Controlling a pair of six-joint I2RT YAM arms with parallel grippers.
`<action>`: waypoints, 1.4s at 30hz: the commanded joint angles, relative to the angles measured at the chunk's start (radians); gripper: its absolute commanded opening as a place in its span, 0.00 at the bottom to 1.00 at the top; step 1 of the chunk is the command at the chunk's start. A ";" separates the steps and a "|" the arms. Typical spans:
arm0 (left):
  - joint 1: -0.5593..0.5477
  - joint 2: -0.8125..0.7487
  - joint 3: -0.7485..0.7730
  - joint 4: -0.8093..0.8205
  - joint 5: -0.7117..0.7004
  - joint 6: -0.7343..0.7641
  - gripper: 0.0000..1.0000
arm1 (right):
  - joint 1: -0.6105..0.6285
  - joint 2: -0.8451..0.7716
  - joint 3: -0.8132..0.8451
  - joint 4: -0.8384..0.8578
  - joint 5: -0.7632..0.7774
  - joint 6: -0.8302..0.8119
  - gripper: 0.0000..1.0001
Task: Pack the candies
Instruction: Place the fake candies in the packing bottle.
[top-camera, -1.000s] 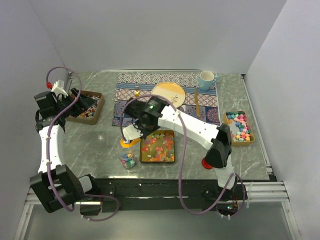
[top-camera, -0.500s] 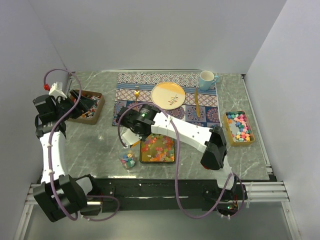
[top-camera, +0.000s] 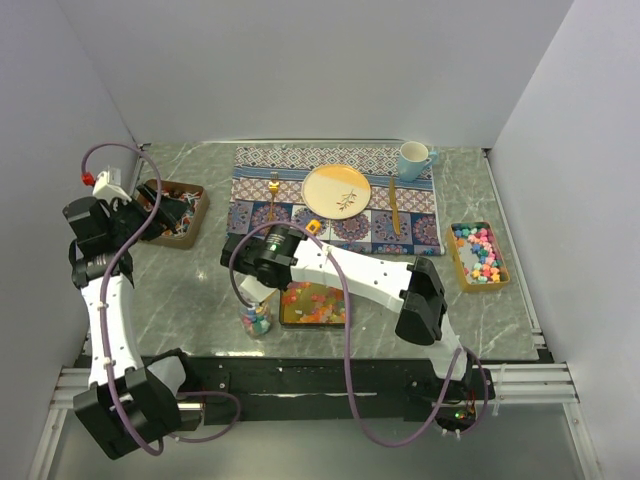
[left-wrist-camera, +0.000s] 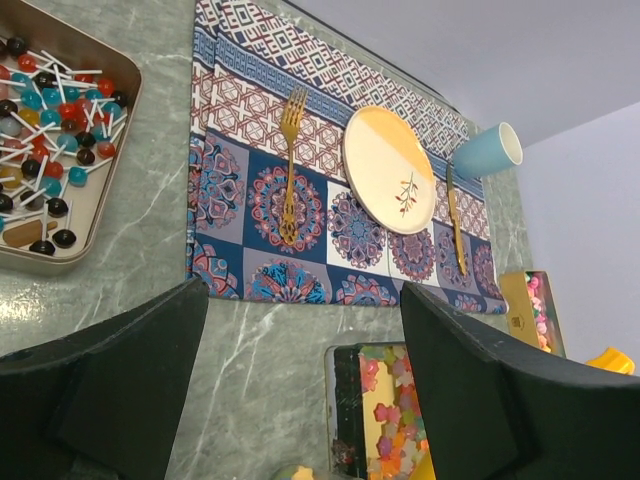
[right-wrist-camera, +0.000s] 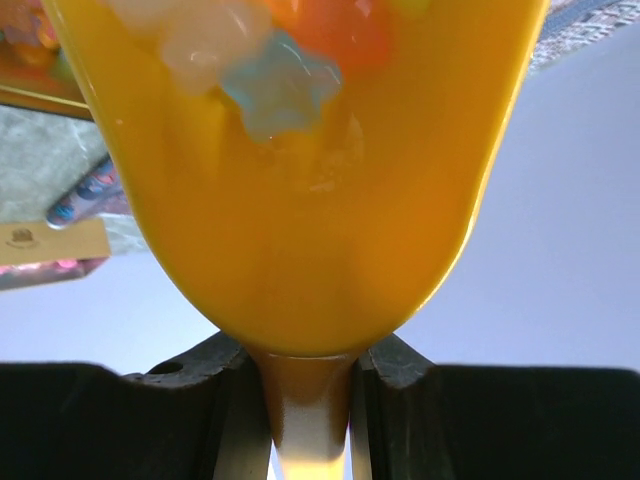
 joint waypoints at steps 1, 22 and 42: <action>0.010 -0.033 0.001 0.049 0.004 -0.010 0.84 | 0.014 0.000 0.041 -0.105 0.130 -0.081 0.00; 0.027 -0.125 -0.065 0.043 0.011 -0.027 0.87 | 0.061 -0.012 0.068 -0.096 0.204 -0.112 0.00; -0.243 0.151 0.072 -0.232 0.168 0.362 0.01 | -0.403 -0.284 0.012 0.054 -0.527 0.630 0.00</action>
